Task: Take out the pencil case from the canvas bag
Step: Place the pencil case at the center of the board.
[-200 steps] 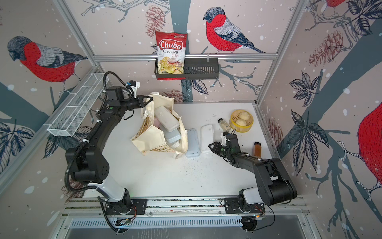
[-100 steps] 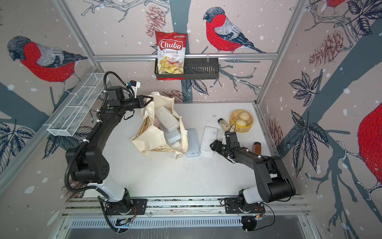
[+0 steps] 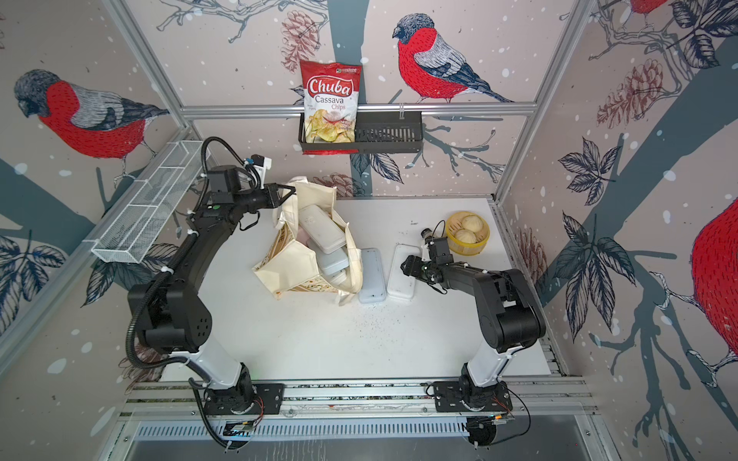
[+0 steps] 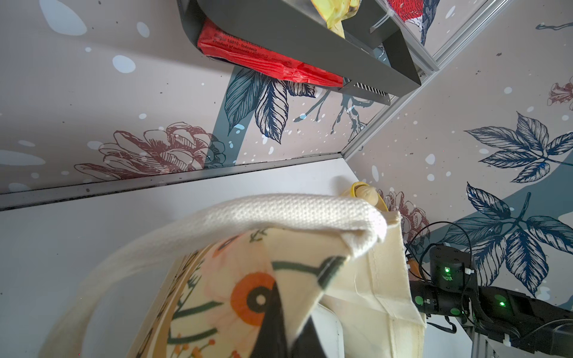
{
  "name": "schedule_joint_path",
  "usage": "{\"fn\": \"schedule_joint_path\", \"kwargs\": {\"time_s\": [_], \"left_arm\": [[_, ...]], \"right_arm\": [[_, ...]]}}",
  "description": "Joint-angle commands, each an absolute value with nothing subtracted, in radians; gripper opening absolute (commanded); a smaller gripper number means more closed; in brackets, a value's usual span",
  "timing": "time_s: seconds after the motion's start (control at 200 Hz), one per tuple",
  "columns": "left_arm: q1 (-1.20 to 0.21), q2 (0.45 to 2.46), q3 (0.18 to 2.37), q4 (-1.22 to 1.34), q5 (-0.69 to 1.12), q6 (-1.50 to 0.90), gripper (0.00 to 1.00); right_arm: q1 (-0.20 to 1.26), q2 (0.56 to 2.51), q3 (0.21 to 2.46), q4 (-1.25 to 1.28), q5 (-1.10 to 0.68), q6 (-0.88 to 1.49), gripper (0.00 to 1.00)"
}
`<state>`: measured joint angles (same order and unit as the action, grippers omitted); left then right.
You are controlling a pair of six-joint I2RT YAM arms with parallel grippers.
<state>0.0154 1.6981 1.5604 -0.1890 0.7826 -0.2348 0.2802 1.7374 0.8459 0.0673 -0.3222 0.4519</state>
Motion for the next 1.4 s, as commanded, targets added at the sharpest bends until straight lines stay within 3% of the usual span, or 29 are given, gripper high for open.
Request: {"fn": "schedule_joint_path", "kwargs": {"time_s": [0.0,0.4,1.391], "left_arm": [[0.014,1.701,1.572,-0.224,0.768,-0.202,0.0],[0.007,1.715,1.566,-0.199,0.792,-0.232,0.0],[-0.005,1.697,1.565,-0.196,0.793,-0.231,0.0]], "right_arm": [[0.294,1.778,0.876,-0.059,-0.294,0.391,0.73],[0.358,1.837,0.934,-0.086,-0.29,0.387,0.72],[0.408,1.665,0.921,-0.182,-0.155,0.528,0.77]]}}
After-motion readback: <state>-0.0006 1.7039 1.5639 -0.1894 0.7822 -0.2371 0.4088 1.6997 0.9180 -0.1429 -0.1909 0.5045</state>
